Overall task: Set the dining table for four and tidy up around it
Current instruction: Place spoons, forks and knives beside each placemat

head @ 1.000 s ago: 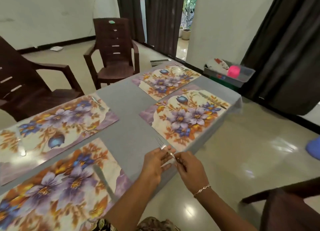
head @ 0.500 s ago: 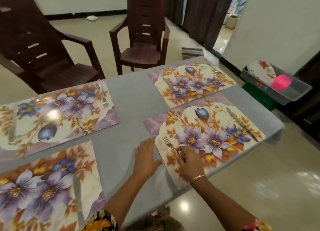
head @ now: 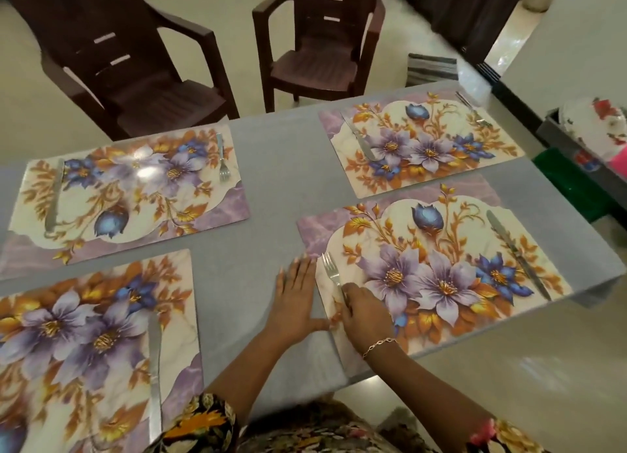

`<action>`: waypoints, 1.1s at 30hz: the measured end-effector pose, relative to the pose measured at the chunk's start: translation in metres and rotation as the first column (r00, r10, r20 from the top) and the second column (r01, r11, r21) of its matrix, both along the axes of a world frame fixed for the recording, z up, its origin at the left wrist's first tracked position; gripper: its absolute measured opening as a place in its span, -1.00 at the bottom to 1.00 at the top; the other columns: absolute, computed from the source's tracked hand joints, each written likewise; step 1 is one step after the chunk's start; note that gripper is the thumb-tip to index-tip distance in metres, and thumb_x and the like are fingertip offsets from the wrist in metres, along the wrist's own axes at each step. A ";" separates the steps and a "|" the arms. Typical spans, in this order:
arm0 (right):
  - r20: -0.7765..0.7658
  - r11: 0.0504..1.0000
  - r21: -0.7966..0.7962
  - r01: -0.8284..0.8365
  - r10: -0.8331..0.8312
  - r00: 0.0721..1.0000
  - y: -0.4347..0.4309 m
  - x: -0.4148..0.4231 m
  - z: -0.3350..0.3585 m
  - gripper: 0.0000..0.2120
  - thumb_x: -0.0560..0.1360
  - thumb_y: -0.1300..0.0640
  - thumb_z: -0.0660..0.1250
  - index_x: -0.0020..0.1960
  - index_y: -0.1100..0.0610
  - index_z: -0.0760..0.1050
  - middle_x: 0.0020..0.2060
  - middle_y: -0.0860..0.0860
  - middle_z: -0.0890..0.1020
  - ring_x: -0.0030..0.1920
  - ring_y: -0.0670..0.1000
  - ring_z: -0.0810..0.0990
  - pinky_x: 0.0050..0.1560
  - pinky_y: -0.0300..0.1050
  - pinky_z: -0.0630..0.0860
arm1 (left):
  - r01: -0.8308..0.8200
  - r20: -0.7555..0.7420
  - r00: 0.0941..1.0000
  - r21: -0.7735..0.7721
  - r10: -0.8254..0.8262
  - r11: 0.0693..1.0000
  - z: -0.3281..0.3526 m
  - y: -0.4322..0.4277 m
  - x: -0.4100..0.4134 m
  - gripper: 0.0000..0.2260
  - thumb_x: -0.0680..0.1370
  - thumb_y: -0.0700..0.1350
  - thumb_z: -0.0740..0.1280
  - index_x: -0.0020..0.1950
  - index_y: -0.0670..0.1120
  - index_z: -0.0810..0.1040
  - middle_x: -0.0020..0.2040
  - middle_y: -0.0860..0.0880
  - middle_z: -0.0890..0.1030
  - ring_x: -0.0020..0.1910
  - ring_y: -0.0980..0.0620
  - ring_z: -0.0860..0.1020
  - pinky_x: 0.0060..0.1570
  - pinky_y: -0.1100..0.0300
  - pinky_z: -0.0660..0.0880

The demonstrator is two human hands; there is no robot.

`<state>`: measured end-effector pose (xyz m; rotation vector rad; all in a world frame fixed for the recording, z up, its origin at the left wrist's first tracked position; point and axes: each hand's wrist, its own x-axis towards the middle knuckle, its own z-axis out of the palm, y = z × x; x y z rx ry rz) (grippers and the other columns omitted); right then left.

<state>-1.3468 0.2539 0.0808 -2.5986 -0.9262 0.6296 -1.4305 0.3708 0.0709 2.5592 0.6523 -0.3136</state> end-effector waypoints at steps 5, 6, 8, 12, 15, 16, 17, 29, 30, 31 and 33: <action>0.079 0.979 -0.120 -0.165 0.175 0.981 -0.001 0.012 0.011 -0.78 0.58 0.12 0.07 0.14 0.13 0.40 0.03 0.10 0.60 0.05 0.12 0.57 -0.06 -0.11 0.44 | -0.015 -0.034 0.999 0.015 0.016 1.000 -0.001 -0.001 0.002 0.00 0.41 0.26 0.34 0.52 -0.09 -0.27 0.53 -0.03 -0.29 0.50 0.00 -0.31 0.42 0.08 -0.35; 0.090 0.975 -0.115 -0.192 0.202 0.975 -0.002 0.015 0.013 -0.78 0.57 0.15 0.08 0.16 0.14 0.41 0.06 0.10 0.58 0.07 0.11 0.56 -0.04 -0.12 0.43 | -0.031 -0.034 0.999 0.007 0.031 1.000 0.000 -0.003 0.003 0.01 0.41 0.25 0.35 0.52 -0.09 -0.27 0.54 -0.03 -0.29 0.51 0.00 -0.31 0.42 0.08 -0.35; 0.132 0.962 -0.046 -0.268 0.272 0.953 -0.005 0.023 0.014 -0.73 0.53 0.23 0.13 0.21 0.15 0.42 0.14 0.09 0.52 0.11 0.11 0.52 0.02 -0.11 0.43 | -0.071 -0.032 0.997 -0.011 0.071 0.997 0.002 -0.007 0.002 0.01 0.40 0.23 0.37 0.52 -0.08 -0.27 0.54 -0.04 -0.28 0.51 -0.01 -0.30 0.43 0.07 -0.33; 0.193 0.843 0.121 -0.524 0.498 0.845 -0.016 0.035 0.004 -0.54 0.34 0.31 0.37 0.24 0.24 0.46 0.18 0.17 0.53 0.10 0.19 0.57 -0.01 0.00 0.55 | -0.120 -0.063 0.991 0.013 0.121 0.993 0.004 -0.023 -0.004 -0.01 0.42 0.22 0.37 0.53 -0.10 -0.26 0.54 -0.06 -0.29 0.51 -0.02 -0.31 0.43 0.08 -0.33; 0.130 0.824 0.139 -0.549 0.534 0.835 -0.027 0.042 -0.004 -0.53 0.37 0.27 0.38 0.27 0.24 0.44 0.28 0.18 0.47 0.20 0.19 0.52 0.07 0.02 0.53 | -0.207 -0.020 0.978 -0.016 0.207 0.978 0.002 -0.035 -0.009 -0.07 0.46 0.21 0.33 0.53 -0.10 -0.23 0.55 -0.04 -0.25 0.52 0.00 -0.27 0.42 0.13 -0.31; 0.127 0.832 0.158 -0.531 0.517 0.847 -0.032 0.045 -0.004 -0.57 0.41 0.25 0.33 0.28 0.23 0.44 0.30 0.17 0.45 0.23 0.18 0.50 0.11 0.02 0.51 | -0.239 0.018 0.971 -0.021 0.240 0.971 0.000 -0.038 -0.009 -0.10 0.47 0.20 0.31 0.53 -0.09 -0.21 0.55 -0.04 -0.22 0.52 0.01 -0.25 0.41 0.17 -0.30; 0.151 0.836 0.181 -0.517 0.496 0.855 -0.038 0.051 -0.007 -0.61 0.41 0.23 0.29 0.24 0.22 0.47 0.27 0.17 0.48 0.20 0.18 0.53 0.08 0.01 0.53 | -0.254 0.059 0.965 -0.018 0.254 0.967 -0.001 -0.042 -0.010 -0.12 0.48 0.21 0.30 0.54 -0.08 -0.19 0.55 -0.03 -0.19 0.52 0.02 -0.23 0.39 0.21 -0.30; 0.215 0.953 -0.133 -0.271 0.294 0.931 -0.151 0.200 -0.010 -0.20 0.38 -0.26 -0.11 0.43 0.24 0.26 0.43 0.26 0.22 0.43 0.27 0.21 0.36 0.18 0.27 | 0.011 0.051 0.998 0.222 -0.022 0.975 -0.024 -0.110 0.048 -0.32 0.57 0.31 -0.13 0.46 -0.16 0.22 0.44 -0.19 0.33 0.43 -0.20 0.28 0.42 -0.08 0.12; 0.182 0.942 -0.173 -0.288 0.318 0.931 -0.157 0.206 -0.011 -0.12 0.33 -0.31 -0.20 0.47 0.20 0.14 0.48 0.23 0.09 0.48 0.24 0.06 0.44 0.12 0.10 | 0.000 0.033 0.999 0.223 -0.007 0.975 -0.027 -0.117 0.056 -0.32 0.57 0.31 -0.16 0.46 -0.15 0.23 0.44 -0.18 0.34 0.47 -0.18 0.22 0.43 -0.05 0.07; 0.170 0.931 -0.193 -0.309 0.342 0.924 -0.161 0.208 -0.013 -0.07 0.28 -0.35 -0.28 0.50 0.17 0.05 0.50 0.21 -0.01 0.50 0.21 -0.04 0.47 0.07 -0.01 | -0.019 0.023 1.000 0.211 0.014 0.977 -0.027 -0.121 0.060 -0.32 0.57 0.31 -0.15 0.46 -0.14 0.23 0.44 -0.16 0.32 0.50 -0.12 0.11 0.42 0.00 -0.01; 0.173 0.912 -0.235 -0.336 0.379 0.909 -0.163 0.208 -0.014 0.06 0.20 -0.46 -0.45 0.52 0.14 -0.09 0.50 0.18 -0.13 0.51 0.17 -0.15 0.48 0.01 -0.11 | -0.049 0.015 0.999 0.183 0.047 0.982 -0.029 -0.124 0.061 -0.33 0.57 0.31 -0.13 0.50 -0.12 0.17 0.45 -0.16 0.30 0.52 -0.05 -0.03 0.41 0.06 -0.12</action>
